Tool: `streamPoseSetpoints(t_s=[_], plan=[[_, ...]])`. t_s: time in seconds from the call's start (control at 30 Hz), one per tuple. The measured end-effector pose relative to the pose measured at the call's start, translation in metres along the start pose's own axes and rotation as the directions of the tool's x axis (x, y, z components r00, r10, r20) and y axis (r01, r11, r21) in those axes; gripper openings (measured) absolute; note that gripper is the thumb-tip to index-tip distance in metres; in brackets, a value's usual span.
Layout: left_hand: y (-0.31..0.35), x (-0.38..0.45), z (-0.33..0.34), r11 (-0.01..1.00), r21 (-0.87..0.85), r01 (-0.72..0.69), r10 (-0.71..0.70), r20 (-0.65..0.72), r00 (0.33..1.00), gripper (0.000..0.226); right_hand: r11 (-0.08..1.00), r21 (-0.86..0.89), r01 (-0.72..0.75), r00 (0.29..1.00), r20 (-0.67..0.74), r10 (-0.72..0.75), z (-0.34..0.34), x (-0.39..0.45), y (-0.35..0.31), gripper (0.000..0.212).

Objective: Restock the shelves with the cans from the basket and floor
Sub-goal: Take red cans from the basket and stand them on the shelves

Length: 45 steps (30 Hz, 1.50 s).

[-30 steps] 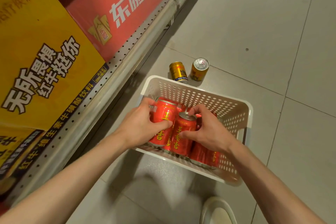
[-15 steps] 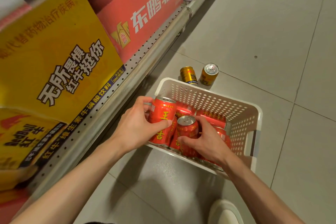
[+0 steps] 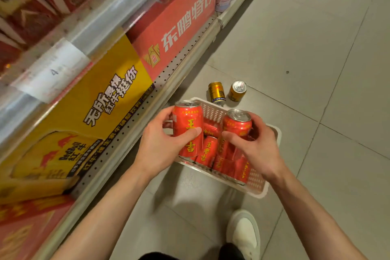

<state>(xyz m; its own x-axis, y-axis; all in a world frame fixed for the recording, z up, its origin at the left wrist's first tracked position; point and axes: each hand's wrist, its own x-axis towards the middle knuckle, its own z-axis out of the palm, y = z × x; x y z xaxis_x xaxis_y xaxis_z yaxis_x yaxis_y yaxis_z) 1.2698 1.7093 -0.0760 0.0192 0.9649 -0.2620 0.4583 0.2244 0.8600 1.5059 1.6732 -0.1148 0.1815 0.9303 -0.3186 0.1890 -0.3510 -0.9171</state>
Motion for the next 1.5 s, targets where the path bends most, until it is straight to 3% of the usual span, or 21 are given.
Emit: streamPoseSetpoints(t_s=[0.23,0.37,0.5,0.67,0.8,1.1,1.5], plan=[[0.164,-0.046,-0.046,0.994,-0.109,-0.018,0.014,-0.034,0.999,0.062,1.000,0.001,-0.003,1.000,-0.022,0.003,-0.071,-0.053,-0.169,0.070],[0.272,-0.080,-0.083,0.986,-0.164,-0.011,0.007,-0.027,1.000,0.073,1.000,0.009,0.004,0.999,-0.046,-0.003,-0.119,-0.093,-0.279,0.066],[0.374,-0.118,-0.123,0.980,-0.197,-0.015,0.007,-0.038,0.999,0.065,1.000,-0.028,0.015,1.000,-0.024,-0.016,-0.165,-0.131,-0.386,0.060],[0.482,-0.167,-0.168,0.976,-0.214,-0.028,0.000,-0.132,0.991,0.068,0.995,-0.032,0.093,0.996,0.018,-0.093,-0.206,-0.169,-0.502,0.057],[0.545,-0.207,-0.202,0.979,-0.190,-0.075,0.030,-0.228,0.973,0.084,0.982,-0.027,0.184,0.980,0.074,-0.182,-0.219,-0.195,-0.574,0.055],[0.602,-0.302,-0.285,0.979,-0.143,-0.145,0.056,-0.494,0.867,0.091,0.952,0.076,0.298,0.906,0.291,-0.307,-0.196,-0.249,-0.674,0.066],[0.552,-0.482,-0.419,0.972,-0.118,-0.204,0.055,-0.727,0.684,0.064,0.881,0.181,0.438,0.765,0.439,-0.471,-0.063,-0.393,-0.717,0.061]])
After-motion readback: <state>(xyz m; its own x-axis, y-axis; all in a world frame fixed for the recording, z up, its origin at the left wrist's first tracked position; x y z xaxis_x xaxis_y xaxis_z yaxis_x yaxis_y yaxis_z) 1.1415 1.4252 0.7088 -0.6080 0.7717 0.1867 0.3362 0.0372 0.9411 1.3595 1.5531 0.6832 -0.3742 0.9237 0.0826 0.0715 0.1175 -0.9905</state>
